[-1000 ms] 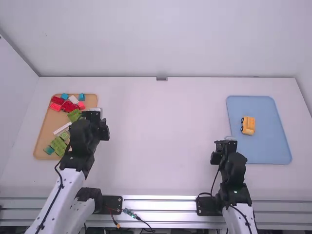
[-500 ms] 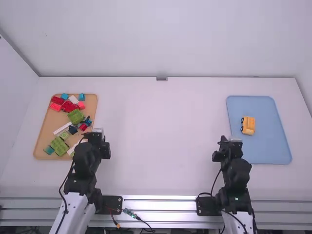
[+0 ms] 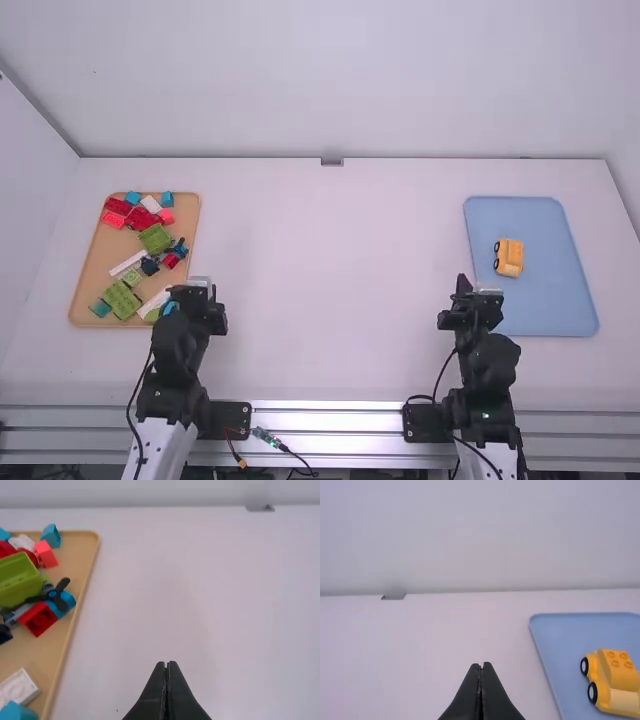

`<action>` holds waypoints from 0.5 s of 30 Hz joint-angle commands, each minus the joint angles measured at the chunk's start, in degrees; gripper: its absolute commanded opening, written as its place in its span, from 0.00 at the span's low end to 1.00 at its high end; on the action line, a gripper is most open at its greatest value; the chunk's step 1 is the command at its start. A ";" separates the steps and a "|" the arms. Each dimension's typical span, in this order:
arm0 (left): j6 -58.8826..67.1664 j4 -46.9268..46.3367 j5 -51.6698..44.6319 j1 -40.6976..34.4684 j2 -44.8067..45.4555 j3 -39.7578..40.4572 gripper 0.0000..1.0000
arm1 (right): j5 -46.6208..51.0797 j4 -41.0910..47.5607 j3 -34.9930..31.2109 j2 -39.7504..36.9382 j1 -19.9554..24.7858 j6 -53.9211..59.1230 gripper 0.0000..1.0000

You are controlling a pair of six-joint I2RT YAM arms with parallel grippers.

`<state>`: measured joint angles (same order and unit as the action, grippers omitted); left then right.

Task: Assemble lego blocks to make yellow taxi

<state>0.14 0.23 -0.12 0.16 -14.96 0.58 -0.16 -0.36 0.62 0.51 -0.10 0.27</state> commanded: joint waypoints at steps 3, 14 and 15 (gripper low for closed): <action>-0.14 -0.23 0.12 -0.16 3.72 -0.58 0.00 | 0.16 0.36 -0.62 -0.51 0.10 -0.27 0.00; -0.14 -0.23 0.12 -0.16 11.23 -0.58 0.00 | 0.16 0.36 -0.62 -0.51 0.10 -0.27 0.00; -0.14 -0.23 0.12 -0.16 11.40 -0.58 0.00 | 0.16 0.36 -0.62 -0.51 0.10 -0.27 0.00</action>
<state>-0.05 0.27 -0.12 0.14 -4.71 0.58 -0.12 -0.38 0.62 0.51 -0.10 0.16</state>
